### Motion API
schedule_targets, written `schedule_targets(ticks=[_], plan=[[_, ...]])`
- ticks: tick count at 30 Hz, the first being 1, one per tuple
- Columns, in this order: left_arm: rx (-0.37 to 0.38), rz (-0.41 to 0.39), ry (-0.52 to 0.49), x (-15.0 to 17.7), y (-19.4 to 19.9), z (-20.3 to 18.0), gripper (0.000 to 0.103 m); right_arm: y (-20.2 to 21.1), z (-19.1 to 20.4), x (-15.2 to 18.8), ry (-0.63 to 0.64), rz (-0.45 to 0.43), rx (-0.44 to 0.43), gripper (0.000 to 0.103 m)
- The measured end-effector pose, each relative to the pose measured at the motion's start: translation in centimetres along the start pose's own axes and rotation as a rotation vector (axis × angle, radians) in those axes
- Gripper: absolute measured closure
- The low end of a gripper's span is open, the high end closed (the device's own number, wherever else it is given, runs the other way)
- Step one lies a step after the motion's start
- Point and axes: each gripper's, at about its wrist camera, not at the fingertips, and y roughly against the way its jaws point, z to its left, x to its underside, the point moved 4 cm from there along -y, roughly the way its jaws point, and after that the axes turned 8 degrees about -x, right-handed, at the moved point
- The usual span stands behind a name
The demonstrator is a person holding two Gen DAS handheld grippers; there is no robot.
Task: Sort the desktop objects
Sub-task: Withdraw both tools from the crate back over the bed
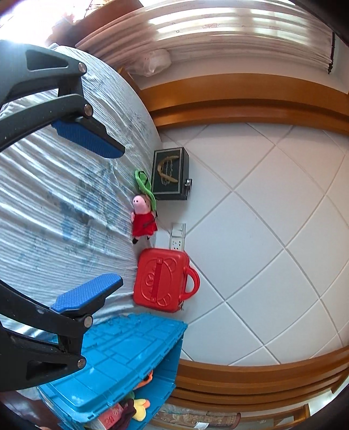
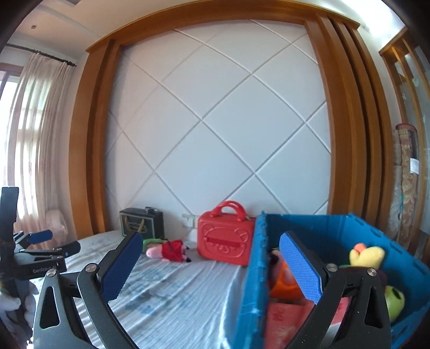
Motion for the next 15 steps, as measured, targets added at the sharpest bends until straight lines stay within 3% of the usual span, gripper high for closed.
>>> schedule_targets(ticks=[6,10,15], plan=[[-0.05,0.074,0.014,0.7,-4.8,8.2,0.015,-5.4,7.1,1.4,-0.035,0.081,0.029,0.0],[-0.035,0.151,0.044,1.5,-8.2,10.7,0.015,-9.3,9.1,2.8,-0.035,0.194,0.026,0.0],[-0.053,0.207,0.069,1.6,-11.6,12.3,0.015,-14.3,10.2,4.3,-0.049,0.254,-0.009,0.0]])
